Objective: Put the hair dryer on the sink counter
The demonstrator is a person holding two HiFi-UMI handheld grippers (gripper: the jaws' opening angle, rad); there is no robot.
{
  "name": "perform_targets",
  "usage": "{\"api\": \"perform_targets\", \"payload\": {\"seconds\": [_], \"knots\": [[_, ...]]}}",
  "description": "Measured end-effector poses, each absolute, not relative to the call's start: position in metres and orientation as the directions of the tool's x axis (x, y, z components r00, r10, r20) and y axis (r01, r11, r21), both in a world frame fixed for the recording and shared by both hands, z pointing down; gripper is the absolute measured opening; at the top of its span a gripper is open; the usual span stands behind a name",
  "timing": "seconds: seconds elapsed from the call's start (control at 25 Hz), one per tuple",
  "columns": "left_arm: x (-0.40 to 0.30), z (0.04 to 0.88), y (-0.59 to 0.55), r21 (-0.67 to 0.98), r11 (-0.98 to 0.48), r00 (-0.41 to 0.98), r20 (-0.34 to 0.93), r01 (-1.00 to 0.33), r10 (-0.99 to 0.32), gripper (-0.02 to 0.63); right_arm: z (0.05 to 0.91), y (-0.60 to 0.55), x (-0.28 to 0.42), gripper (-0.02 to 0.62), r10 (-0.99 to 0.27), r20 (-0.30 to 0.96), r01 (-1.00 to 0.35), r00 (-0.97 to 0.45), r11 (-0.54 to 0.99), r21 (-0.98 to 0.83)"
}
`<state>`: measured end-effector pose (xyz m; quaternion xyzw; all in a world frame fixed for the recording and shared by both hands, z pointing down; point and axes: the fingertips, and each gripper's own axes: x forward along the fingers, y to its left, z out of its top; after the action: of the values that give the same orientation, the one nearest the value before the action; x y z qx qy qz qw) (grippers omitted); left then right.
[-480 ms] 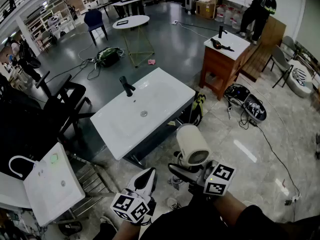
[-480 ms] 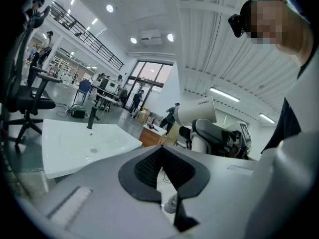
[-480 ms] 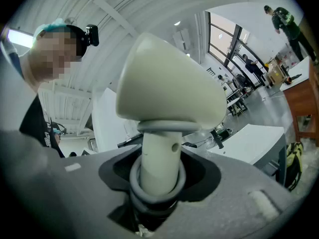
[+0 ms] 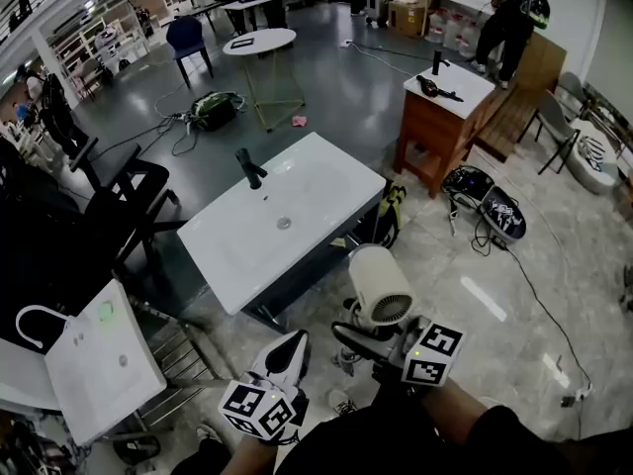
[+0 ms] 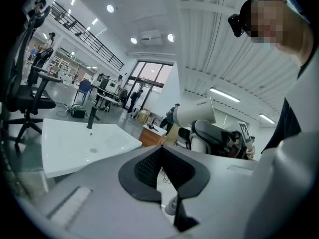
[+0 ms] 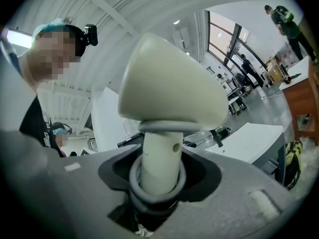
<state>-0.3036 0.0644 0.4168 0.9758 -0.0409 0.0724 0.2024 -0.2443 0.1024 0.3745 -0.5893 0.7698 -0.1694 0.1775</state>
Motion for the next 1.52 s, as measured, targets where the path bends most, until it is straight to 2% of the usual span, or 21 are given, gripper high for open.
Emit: {"api": "perform_targets", "payload": {"seconds": [0.6, 1.52], "knots": [[-0.285, 0.422, 0.070, 0.396, -0.912, 0.985, 0.168, -0.105, -0.040, 0.003, 0.381, 0.107, -0.222, 0.216, -0.972, -0.053, -0.844, -0.231, 0.227, -0.485], [-0.212, 0.420, 0.077, 0.396, -0.909, 0.980, 0.190, -0.129, -0.056, 0.003, 0.386, 0.112, -0.139, 0.216, -0.974, -0.031, -0.830, -0.225, 0.208, -0.517]]}}
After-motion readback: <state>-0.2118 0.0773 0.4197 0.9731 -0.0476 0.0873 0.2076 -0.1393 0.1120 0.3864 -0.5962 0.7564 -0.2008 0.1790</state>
